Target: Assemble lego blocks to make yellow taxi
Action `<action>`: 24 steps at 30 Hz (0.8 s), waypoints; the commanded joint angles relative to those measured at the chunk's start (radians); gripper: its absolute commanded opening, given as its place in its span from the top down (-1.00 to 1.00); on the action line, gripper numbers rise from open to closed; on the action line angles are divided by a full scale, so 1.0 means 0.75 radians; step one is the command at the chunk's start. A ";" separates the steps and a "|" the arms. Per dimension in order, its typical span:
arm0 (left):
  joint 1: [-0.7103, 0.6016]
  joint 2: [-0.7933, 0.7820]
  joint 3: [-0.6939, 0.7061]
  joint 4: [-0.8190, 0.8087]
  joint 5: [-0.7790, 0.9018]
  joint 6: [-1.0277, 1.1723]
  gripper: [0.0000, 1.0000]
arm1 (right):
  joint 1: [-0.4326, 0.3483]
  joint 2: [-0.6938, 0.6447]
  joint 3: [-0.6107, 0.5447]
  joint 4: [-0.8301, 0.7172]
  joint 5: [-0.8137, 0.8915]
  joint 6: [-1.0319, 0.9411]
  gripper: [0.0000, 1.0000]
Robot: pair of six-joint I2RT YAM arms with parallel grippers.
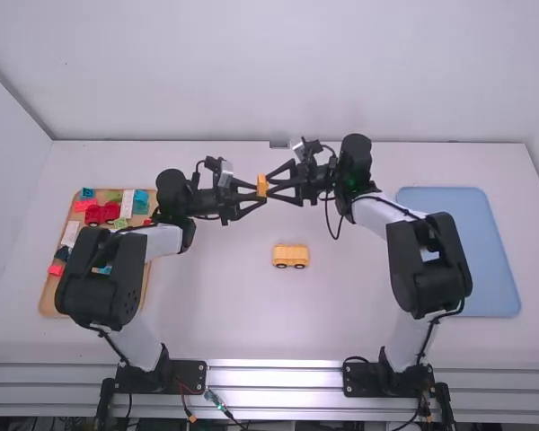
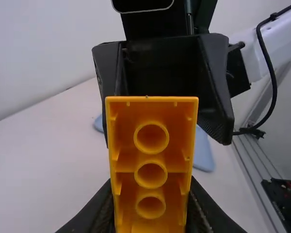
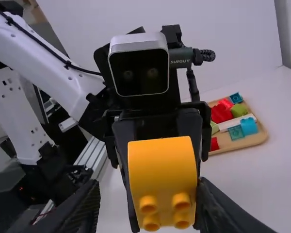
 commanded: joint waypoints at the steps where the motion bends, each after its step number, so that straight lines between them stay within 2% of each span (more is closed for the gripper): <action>1: -0.012 -0.004 0.031 0.007 0.018 -0.019 0.96 | 0.021 0.003 0.032 0.004 -0.013 -0.051 0.01; 17: -0.025 -0.004 0.031 0.034 0.017 -0.019 0.96 | 0.038 0.003 0.032 -0.032 0.035 -0.087 0.11; 24: -0.031 -0.004 0.028 0.033 0.017 -0.017 0.96 | 0.029 0.003 0.032 -0.031 0.032 -0.080 0.46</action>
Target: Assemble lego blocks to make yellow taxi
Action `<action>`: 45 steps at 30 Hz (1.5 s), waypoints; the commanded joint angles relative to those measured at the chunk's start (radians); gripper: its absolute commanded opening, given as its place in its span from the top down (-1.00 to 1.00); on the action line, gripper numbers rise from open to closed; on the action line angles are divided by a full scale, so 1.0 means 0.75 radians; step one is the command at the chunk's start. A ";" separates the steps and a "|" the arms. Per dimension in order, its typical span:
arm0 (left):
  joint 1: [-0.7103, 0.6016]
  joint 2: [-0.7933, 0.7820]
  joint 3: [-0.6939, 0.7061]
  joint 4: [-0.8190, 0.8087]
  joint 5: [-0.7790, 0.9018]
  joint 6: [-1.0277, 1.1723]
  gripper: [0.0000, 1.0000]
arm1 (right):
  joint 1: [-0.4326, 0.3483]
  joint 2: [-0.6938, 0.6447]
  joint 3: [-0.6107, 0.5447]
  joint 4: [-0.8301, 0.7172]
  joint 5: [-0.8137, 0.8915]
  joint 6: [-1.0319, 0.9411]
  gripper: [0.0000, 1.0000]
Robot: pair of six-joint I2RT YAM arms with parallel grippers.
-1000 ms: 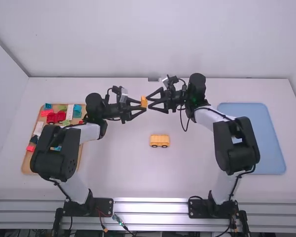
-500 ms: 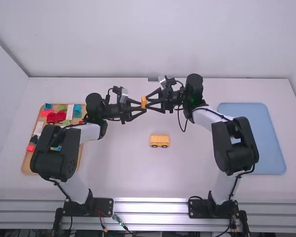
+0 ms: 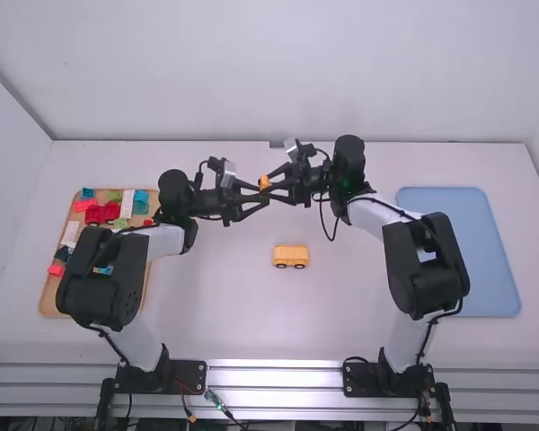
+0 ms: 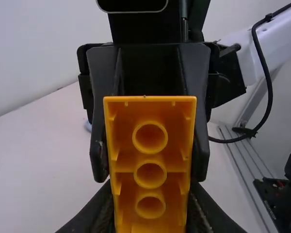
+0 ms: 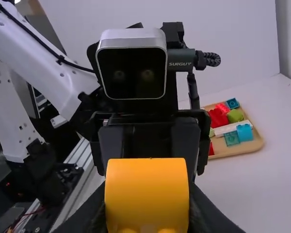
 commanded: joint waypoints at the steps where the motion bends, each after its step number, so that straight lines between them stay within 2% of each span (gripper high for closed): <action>1: -0.009 -0.004 0.028 0.009 0.004 0.019 0.96 | -0.003 0.003 0.032 0.002 -0.018 0.018 0.49; 3: -0.009 -0.004 0.028 0.009 0.004 0.018 0.96 | 0.004 0.003 0.032 0.002 -0.020 0.009 0.76; 4: 0.001 -0.004 0.028 0.003 -0.014 0.015 0.85 | 0.001 0.003 0.032 0.005 -0.015 0.009 0.89; 5: 0.001 -0.004 0.028 0.002 -0.018 0.015 0.79 | 0.001 0.003 0.032 0.006 -0.014 0.009 0.93; 6: 0.003 -0.004 0.028 -0.015 -0.042 0.013 0.27 | -0.006 0.003 0.032 0.014 -0.013 0.003 1.00; 7: 0.003 -0.004 0.028 -0.033 -0.062 0.014 -0.52 | -0.015 0.003 0.032 0.016 -0.013 -0.022 1.00; 8: 0.003 -0.004 0.028 -0.040 -0.078 0.013 -0.87 | -0.018 0.003 0.032 0.016 -0.011 -0.035 1.00; 9: 0.003 -0.004 0.028 -0.068 -0.100 0.014 -0.99 | -0.030 0.003 0.032 0.006 0.040 -0.051 1.00; 12: 0.004 -0.004 0.028 -0.116 -0.182 0.014 -0.99 | -0.076 0.003 0.032 -0.080 0.241 -0.080 1.00; 14: 0.004 -0.004 0.028 -0.195 -0.289 0.014 -0.98 | -0.120 0.003 0.032 -0.207 0.462 -0.164 1.00; 16: 0.004 -0.004 0.028 -0.350 -0.448 0.013 -0.99 | -0.150 -0.008 0.032 -0.425 0.808 -0.277 1.00; 17: 0.004 -0.004 0.028 -0.399 -0.466 0.013 -0.99 | -0.154 -0.013 0.032 -0.480 0.880 -0.303 1.00; 21: 0.004 -0.004 0.028 -0.639 -0.594 0.207 -0.99 | -0.152 -0.120 0.033 -0.921 1.244 -0.539 1.00; 28: 0.004 -0.004 0.028 -0.678 -0.744 0.309 -0.99 | -0.064 -0.310 0.032 -1.582 1.707 -1.000 1.00; 30: 0.004 -0.004 0.028 -0.678 -0.760 0.310 -0.99 | -0.045 -0.322 0.033 -1.693 1.781 -1.093 1.00; 31: 0.004 -0.004 0.028 -0.678 -0.778 0.309 -0.99 | -0.016 -0.320 0.032 -1.817 1.836 -1.225 1.00; 33: 0.004 -0.004 0.028 -0.672 -0.774 0.309 -0.99 | 0.026 -0.309 0.032 -1.974 1.853 -1.423 1.00; 36: 0.004 -0.004 0.028 -0.670 -0.775 0.309 -0.99 | 0.051 -0.294 0.032 -2.101 1.851 -1.598 1.00; 45: 0.004 -0.004 0.028 -0.714 -0.775 0.310 -0.98 | 0.030 -0.182 0.031 -2.157 1.820 -1.728 1.00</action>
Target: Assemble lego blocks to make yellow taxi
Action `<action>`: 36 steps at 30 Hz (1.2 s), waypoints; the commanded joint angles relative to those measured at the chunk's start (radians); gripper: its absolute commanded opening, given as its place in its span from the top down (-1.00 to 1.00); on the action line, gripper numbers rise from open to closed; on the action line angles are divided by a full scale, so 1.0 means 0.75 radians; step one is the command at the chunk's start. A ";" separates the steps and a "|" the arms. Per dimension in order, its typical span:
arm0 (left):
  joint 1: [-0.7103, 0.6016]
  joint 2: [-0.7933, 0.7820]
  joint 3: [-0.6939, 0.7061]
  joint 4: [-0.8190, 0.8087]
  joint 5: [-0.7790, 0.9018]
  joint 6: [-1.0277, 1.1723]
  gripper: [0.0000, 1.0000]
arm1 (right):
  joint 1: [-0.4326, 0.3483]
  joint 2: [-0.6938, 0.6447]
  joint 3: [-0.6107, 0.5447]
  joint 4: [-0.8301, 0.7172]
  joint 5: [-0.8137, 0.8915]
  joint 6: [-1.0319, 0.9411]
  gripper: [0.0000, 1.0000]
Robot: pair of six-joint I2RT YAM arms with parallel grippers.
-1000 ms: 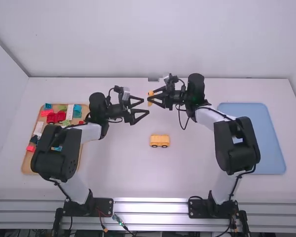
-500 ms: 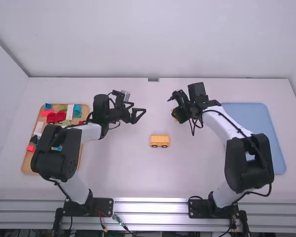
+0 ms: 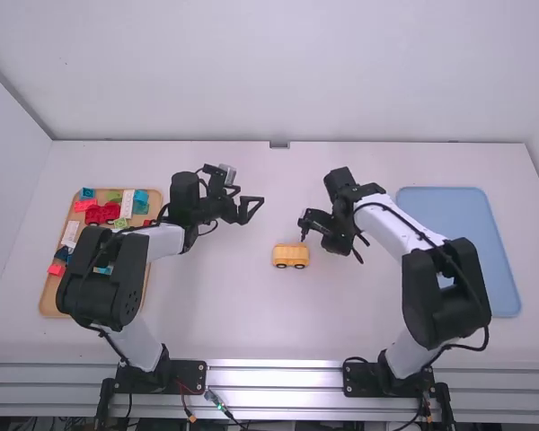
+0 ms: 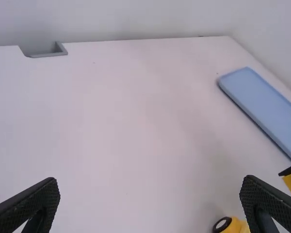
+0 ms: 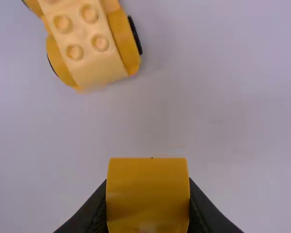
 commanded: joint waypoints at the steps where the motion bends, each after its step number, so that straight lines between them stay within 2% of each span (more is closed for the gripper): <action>1: 0.005 -0.004 0.022 -0.003 -0.004 0.017 -0.99 | -0.014 0.068 0.011 -0.004 -0.017 -0.083 1.00; 6: 0.005 -0.004 0.022 0.001 -0.004 0.016 -0.99 | 0.007 0.205 0.011 0.006 0.007 -0.119 1.00; 11: 0.005 -0.004 0.022 -0.005 -0.004 0.016 -0.98 | 0.064 0.250 0.011 0.046 0.069 -0.124 1.00; 16: 0.005 -0.004 0.022 -0.006 -0.004 0.016 -0.98 | 0.075 0.249 0.011 0.103 0.106 -0.045 0.62; 17: 0.005 -0.004 0.022 -0.008 -0.004 0.016 -0.99 | 0.075 0.249 0.011 0.103 0.106 -0.045 0.61; 18: 0.005 -0.004 0.022 -0.009 -0.003 0.016 -0.99 | 0.075 0.249 0.011 0.099 0.104 -0.046 0.45; 20: 0.005 -0.004 0.022 -0.009 -0.003 0.016 -0.99 | 0.075 0.249 0.011 0.095 0.102 -0.045 0.36; 23: 0.005 -0.004 0.022 -0.008 -0.004 0.016 -0.99 | 0.075 0.249 0.011 0.070 0.105 -0.049 -0.17; 24: 0.005 -0.004 0.022 -0.008 -0.004 0.015 -0.99 | 0.075 0.249 0.011 0.068 0.105 -0.051 -0.26; 25: 0.005 -0.004 0.022 -0.008 -0.004 0.016 -0.99 | 0.075 0.249 0.011 0.061 0.110 -0.069 -0.98; 32: 0.005 -0.004 0.022 -0.053 -0.004 -0.067 -0.98 | 0.073 0.203 0.079 0.050 0.133 -0.010 -0.97; 35: 0.005 -0.004 0.022 -0.074 -0.003 -0.119 -0.98 | 0.036 0.133 0.102 0.036 0.023 -0.033 -0.97; 36: 0.006 -0.004 0.022 -0.080 -0.003 -0.087 -0.98 | -0.014 0.088 0.097 0.032 -0.119 -0.096 -0.98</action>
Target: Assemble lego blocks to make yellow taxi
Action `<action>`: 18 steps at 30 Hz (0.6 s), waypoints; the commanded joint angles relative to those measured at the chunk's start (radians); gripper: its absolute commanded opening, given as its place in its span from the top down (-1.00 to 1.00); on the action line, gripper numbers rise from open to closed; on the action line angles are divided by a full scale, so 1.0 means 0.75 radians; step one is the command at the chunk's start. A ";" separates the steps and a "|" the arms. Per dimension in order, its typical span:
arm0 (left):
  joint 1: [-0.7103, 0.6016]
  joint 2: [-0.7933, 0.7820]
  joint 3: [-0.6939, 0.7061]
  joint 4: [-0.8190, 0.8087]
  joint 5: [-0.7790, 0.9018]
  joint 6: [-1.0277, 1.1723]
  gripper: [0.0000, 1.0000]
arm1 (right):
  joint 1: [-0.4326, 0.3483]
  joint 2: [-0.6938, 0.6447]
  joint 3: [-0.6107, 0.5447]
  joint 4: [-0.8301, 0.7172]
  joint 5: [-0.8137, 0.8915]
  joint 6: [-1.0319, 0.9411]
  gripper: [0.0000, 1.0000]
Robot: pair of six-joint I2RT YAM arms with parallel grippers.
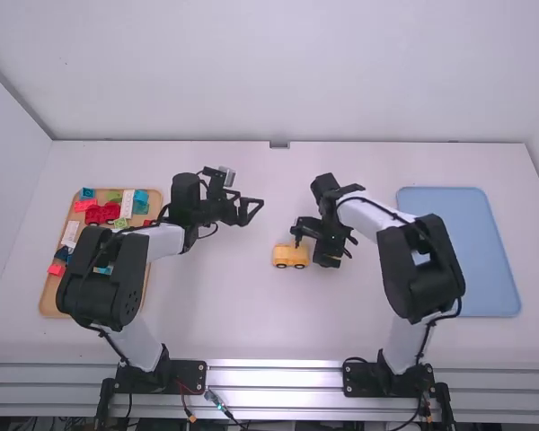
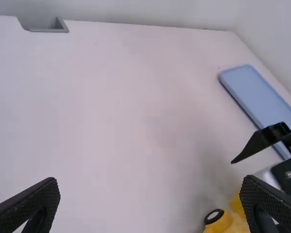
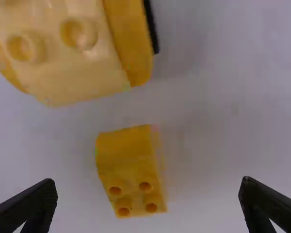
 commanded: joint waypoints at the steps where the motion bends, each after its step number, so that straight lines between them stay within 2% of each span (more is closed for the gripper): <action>1: 0.004 -0.004 0.022 -0.009 0.002 0.028 -0.98 | -0.094 -0.126 0.033 -0.011 -0.262 -0.093 -0.97; 2: 0.003 -0.004 0.022 -0.013 0.008 0.077 -0.99 | -0.108 -0.131 0.029 -0.010 -0.309 -0.115 -0.97; 5: -0.036 -0.004 0.022 -0.107 0.034 0.528 -0.99 | -0.288 -0.149 -0.047 -0.001 -0.791 -0.377 -0.98; 6: -0.037 -0.004 0.022 -0.109 0.042 0.547 -0.99 | -0.296 -0.149 -0.052 0.000 -0.805 -0.385 -0.97; 7: -0.051 -0.003 0.022 -0.140 0.144 0.699 -0.98 | -0.357 -0.149 -0.091 0.008 -0.898 -0.437 -0.97; 12: -0.065 0.012 0.022 -0.258 0.588 1.173 -0.99 | -0.495 -0.149 -0.244 0.161 -1.072 -0.475 -0.98; 15: -0.065 0.046 0.023 -0.329 0.675 1.366 -0.99 | -0.556 -0.149 -0.351 0.308 -1.102 -0.475 -0.98; 18: -0.077 0.101 0.022 -0.309 0.713 1.383 -0.99 | -0.580 -0.149 -0.429 0.444 -1.144 -0.474 -0.98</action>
